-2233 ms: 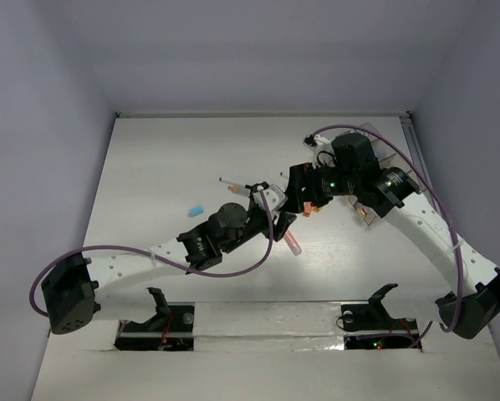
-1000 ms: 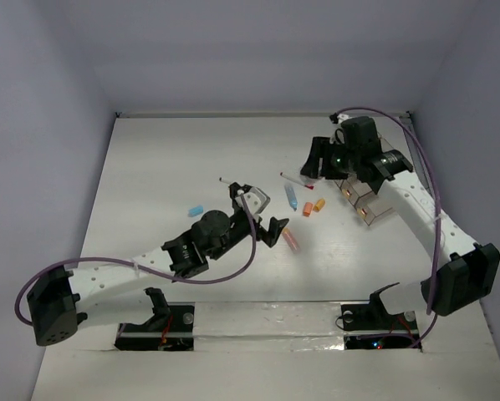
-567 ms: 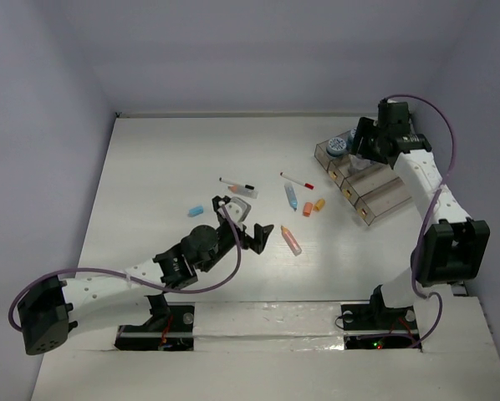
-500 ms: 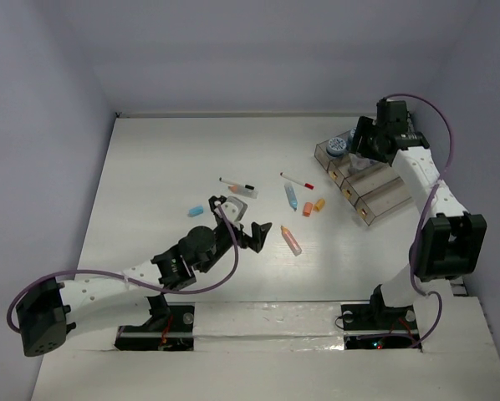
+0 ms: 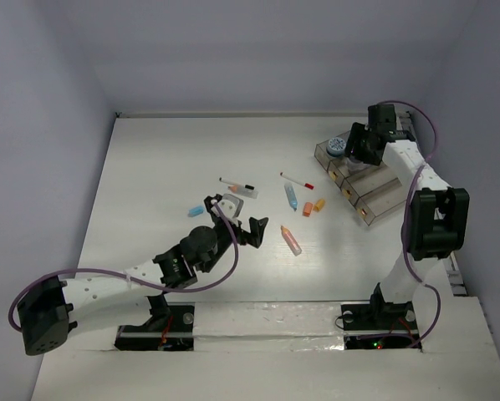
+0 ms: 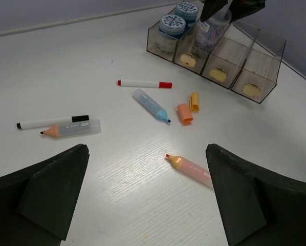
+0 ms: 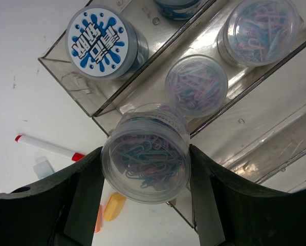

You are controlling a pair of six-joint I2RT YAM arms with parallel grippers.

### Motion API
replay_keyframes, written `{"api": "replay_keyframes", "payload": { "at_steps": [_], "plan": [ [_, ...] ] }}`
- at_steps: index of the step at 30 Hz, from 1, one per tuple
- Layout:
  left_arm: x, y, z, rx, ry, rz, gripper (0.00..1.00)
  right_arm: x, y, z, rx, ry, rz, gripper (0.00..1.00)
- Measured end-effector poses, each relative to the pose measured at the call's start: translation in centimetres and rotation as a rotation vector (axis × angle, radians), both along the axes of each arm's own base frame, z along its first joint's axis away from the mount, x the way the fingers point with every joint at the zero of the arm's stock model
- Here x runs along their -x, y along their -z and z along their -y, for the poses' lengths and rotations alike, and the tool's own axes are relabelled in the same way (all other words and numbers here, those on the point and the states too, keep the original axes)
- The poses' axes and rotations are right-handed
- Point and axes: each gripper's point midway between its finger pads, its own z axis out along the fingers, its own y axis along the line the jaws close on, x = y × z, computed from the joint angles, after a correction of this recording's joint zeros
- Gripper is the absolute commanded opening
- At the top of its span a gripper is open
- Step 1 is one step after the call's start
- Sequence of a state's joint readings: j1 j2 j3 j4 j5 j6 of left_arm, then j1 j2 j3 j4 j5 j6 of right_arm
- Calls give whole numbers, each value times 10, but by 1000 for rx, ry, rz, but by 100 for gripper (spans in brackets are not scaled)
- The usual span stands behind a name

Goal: Sort the stationery into containers
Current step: Place the stationery in the storage box.

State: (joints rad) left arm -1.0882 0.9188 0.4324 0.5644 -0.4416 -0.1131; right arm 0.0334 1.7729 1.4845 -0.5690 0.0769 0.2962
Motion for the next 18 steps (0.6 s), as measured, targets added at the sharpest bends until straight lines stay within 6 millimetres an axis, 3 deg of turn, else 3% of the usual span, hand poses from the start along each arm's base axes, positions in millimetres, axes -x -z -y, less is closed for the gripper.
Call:
{"api": "replay_keyframes", "payload": {
  "at_steps": [9,18],
  "plan": [
    [0,3,1,-7,0,-3,99,-10,9,2,-6,2,1,30],
    [-2,17,5,-52,3,-24,99,-13,27,-5,-39,-16,-33,33]
  ]
}}
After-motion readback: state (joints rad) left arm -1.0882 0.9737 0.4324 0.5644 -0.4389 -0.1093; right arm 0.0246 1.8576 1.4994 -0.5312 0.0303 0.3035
